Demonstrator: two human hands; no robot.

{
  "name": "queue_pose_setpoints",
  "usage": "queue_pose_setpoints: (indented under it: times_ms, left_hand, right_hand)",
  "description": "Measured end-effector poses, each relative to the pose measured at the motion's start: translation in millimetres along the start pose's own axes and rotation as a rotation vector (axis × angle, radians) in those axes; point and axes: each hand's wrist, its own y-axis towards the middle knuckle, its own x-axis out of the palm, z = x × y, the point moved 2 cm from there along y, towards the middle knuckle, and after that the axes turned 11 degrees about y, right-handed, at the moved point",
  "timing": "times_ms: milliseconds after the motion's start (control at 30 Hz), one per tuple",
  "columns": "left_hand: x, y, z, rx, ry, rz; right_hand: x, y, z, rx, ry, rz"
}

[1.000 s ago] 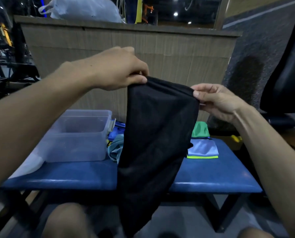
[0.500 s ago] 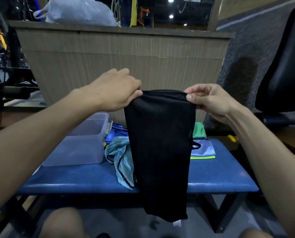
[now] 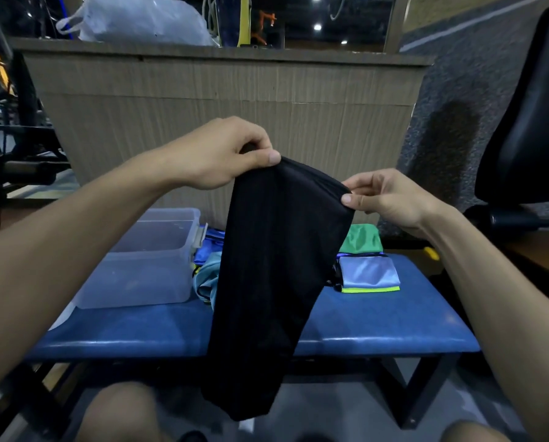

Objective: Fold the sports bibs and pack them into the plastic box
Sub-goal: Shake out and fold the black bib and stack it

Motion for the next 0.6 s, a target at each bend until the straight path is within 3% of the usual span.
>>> queue_pose_setpoints:
  times_ms: [200,400,533,600]
  left_hand:
    - [22.8,6.3,45.4,0.125,0.107,-0.262]
    - [70.2,23.6,114.4,0.206,-0.451,-0.277]
    - [79.6,47.4,140.2,0.065,-0.936,-0.109]
    - [75.5,57.4,132.2,-0.021,-1.040,0.006]
  right_hand:
    - [-15.5,-35.5,26.4,0.174,-0.114,-0.043]
    - [-78.3,-108.5,2.6,0.474,-0.021,-0.053]
    - [-113.8,-92.4,-58.4,0.342,-0.184,0.290]
    - [-109.6,-52.2,-81.9,0.195,-0.287,0.380]
